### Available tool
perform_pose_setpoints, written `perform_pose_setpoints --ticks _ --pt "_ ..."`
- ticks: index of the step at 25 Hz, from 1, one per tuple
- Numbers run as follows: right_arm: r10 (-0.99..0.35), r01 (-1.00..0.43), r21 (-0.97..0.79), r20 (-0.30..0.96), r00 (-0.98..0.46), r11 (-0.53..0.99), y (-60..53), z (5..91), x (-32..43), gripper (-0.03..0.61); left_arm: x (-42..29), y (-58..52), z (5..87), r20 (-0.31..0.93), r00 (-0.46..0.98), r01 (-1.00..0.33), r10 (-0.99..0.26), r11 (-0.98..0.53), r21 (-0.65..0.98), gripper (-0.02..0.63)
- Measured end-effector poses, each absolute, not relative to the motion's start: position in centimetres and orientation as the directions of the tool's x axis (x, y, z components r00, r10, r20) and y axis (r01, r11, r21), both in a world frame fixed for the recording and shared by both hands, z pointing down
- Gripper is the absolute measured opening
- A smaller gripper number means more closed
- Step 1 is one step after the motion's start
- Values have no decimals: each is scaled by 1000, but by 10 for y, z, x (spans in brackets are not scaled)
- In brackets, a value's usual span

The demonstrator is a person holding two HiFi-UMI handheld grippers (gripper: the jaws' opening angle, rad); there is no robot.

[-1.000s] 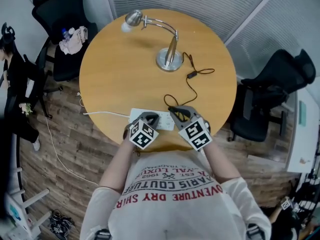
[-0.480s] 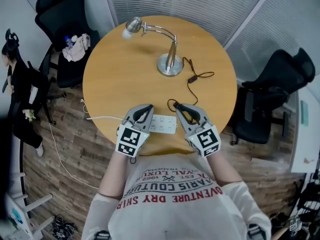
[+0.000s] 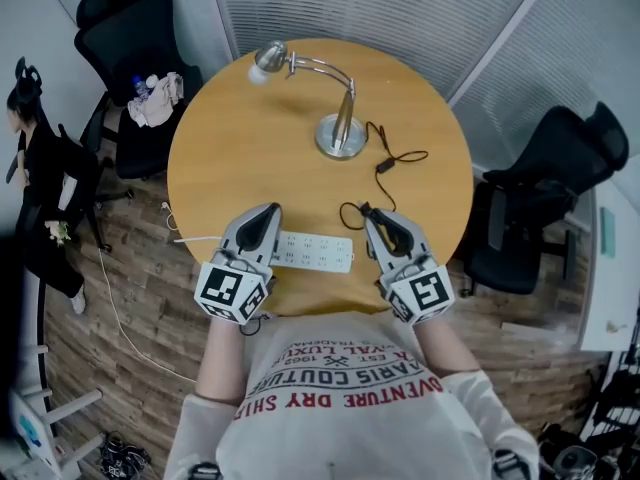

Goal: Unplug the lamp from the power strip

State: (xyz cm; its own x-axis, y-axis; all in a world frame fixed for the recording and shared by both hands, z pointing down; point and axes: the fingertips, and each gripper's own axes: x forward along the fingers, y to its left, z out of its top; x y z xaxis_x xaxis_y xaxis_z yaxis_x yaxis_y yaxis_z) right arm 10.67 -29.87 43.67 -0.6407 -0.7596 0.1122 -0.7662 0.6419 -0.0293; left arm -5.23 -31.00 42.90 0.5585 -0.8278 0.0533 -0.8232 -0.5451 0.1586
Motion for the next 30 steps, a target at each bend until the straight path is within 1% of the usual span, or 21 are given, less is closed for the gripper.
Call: perform_pose_setpoints --ticks 4,20,30 --pt "-772 -779 -33 116 -625 626 -302 438 108 74 -55 -309 426 39 561 -819 -827 -548 170 31" --pt "-777 -786 15 165 -608 618 -307 445 103 74 -28 -303 427 63 618 -784 -784 -608 121 31" --pt "-783 -791 34 175 -598 611 -304 446 102 74 -21 -299 428 78 629 -777 -774 -623 91 31"
